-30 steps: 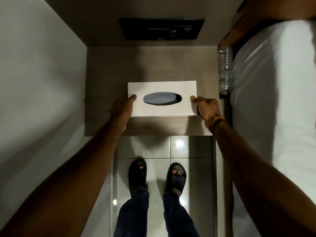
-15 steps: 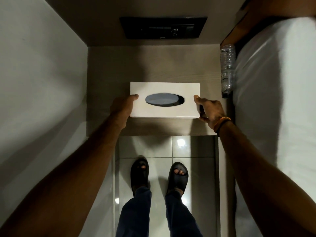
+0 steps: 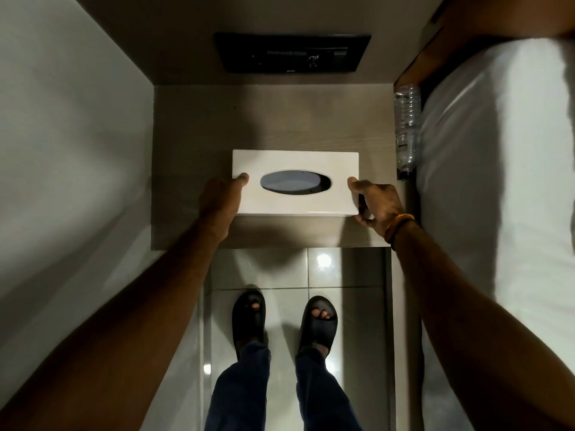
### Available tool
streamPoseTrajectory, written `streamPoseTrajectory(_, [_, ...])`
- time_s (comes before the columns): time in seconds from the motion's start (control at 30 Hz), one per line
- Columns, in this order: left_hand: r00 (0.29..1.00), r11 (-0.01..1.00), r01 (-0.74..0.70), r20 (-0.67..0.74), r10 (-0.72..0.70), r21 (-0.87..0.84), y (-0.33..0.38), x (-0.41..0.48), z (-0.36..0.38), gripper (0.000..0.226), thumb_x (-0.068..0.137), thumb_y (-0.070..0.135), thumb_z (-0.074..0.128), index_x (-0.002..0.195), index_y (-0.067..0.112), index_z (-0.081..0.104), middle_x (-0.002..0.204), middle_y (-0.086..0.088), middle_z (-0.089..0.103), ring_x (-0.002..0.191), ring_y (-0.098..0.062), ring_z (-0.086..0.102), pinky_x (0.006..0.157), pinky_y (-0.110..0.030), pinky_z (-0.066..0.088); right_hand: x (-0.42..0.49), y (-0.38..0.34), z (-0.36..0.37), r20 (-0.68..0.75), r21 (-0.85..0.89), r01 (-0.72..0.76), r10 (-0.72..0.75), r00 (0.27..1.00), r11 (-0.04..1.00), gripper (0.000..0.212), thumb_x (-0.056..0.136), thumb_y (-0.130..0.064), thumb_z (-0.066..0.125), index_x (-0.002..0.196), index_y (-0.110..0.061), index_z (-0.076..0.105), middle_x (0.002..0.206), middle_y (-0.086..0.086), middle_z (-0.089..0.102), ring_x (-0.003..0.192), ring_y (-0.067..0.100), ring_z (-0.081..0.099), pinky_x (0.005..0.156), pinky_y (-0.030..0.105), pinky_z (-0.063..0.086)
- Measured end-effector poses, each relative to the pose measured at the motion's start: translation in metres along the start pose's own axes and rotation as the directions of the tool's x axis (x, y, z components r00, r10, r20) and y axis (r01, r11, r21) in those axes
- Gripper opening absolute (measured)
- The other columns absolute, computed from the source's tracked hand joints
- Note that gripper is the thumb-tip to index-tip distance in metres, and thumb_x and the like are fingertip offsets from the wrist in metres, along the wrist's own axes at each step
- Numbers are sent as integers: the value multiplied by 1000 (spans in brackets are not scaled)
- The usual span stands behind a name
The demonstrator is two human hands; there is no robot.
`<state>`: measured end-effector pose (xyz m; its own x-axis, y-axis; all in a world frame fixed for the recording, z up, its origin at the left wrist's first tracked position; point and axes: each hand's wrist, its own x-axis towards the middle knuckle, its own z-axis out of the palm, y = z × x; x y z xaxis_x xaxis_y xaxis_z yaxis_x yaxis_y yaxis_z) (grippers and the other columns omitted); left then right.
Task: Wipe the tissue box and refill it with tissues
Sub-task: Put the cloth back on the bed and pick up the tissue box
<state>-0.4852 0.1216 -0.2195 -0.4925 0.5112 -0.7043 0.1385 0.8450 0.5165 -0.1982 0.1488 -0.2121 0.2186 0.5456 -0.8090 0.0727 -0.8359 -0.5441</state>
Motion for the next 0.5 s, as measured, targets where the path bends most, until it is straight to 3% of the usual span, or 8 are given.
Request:
streamPoseTrajectory(0.1, [1000, 1000, -7, -3, 7, 9, -4, 4, 0, 88, 62, 76, 57, 126, 17, 65, 122, -10, 69, 110, -36, 64, 99, -53, 54, -2, 5, 1, 10, 29, -14, 14, 1000, 999, 19, 93, -33, 73, 101, -18, 66, 97, 3, 66, 88, 20, 62, 87, 44, 58])
streamPoseTrajectory(0.23, [1000, 1000, 5, 23, -5, -8, 7, -14, -4, 80, 71, 68, 60, 131, 17, 61, 126, -12, 67, 115, -36, 61, 103, -54, 51, -2, 12, 0, 7, 61, 22, -22, 1000, 998, 37, 90, -37, 76, 119, -15, 70, 112, 6, 72, 103, 27, 68, 86, 45, 62])
streamPoseTrajectory(0.37, [1000, 1000, 8, 21, -8, 1, 10, -17, -6, 66, 87, 58, 65, 137, 15, 57, 131, -12, 63, 119, -36, 58, 106, -51, 49, -1, 12, -4, 34, 50, -9, 7, 999, 999, 29, 88, -38, 78, 110, -20, 73, 117, 11, 74, 107, 30, 71, 82, 45, 64])
streamPoseTrajectory(0.5, [1000, 1000, -1, 30, 1, -9, 12, -15, -8, 65, 86, 59, 65, 135, 16, 59, 129, -10, 63, 119, -35, 58, 106, -50, 49, 0, 2, -9, 100, -2, -32, 32, 995, 999, 24, 91, -35, 74, 107, -17, 71, 115, 13, 74, 107, 31, 71, 86, 49, 62])
